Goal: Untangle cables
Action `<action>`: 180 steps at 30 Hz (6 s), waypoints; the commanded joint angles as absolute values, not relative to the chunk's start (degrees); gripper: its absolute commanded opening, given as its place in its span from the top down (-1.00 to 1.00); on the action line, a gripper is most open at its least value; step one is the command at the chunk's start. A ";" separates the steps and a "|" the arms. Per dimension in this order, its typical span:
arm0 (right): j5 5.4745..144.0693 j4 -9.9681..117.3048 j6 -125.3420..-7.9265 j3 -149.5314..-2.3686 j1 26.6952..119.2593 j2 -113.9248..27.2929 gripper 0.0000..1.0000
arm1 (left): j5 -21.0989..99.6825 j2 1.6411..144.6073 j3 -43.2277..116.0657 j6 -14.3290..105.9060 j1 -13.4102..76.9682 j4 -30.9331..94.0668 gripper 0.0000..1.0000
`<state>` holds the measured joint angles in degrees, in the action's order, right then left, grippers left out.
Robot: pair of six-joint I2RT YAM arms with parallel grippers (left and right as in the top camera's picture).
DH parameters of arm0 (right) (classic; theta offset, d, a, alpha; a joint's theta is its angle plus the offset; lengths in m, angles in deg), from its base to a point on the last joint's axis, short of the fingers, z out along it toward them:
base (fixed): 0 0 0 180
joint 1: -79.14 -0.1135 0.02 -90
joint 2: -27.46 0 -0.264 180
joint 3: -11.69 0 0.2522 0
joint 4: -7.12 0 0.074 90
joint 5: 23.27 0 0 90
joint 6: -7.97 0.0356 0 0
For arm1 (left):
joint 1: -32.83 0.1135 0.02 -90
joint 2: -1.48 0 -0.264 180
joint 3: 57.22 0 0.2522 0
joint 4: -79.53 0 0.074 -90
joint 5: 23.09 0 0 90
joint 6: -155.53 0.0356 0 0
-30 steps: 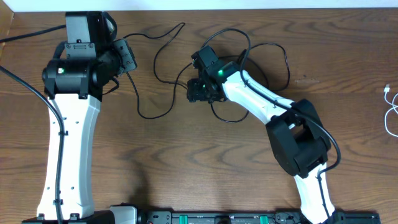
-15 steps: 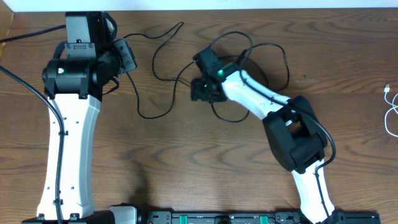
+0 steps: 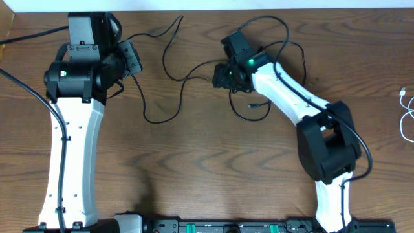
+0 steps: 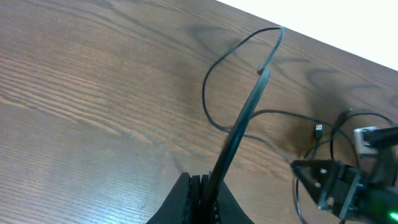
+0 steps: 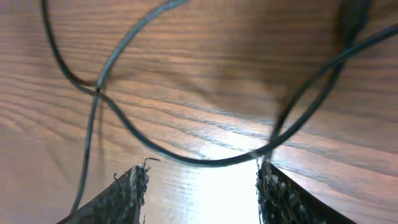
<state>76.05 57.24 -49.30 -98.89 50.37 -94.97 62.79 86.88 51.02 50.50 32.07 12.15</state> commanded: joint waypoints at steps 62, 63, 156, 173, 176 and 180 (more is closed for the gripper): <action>90.74 76.67 -81.21 -103.83 50.13 -91.61 0.98 | 63.49 87.21 50.74 50.24 32.16 11.99 0.85; 92.57 76.61 -81.23 -104.33 50.24 -91.22 0.98 | 63.49 87.21 50.74 50.24 32.16 11.99 0.85; 77.78 62.03 -102.63 -111.04 70.32 -109.09 0.22 | 61.78 87.23 50.41 50.24 32.16 10.49 0.85; 55.57 61.57 -91.77 -115.39 70.23 -99.48 0.98 | 61.76 87.23 50.41 50.24 32.16 10.53 0.84; 53.58 61.92 -92.69 -115.48 68.53 -94.78 0.98 | 61.76 87.23 50.41 50.24 32.16 10.53 0.85; 55.92 64.50 -94.15 -115.48 64.07 -90.12 0.98 | 61.76 87.23 50.41 50.24 32.16 10.53 0.85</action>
<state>56.71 63.34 -93.50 -113.64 68.46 -95.61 62.11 86.88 50.98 50.35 32.07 10.64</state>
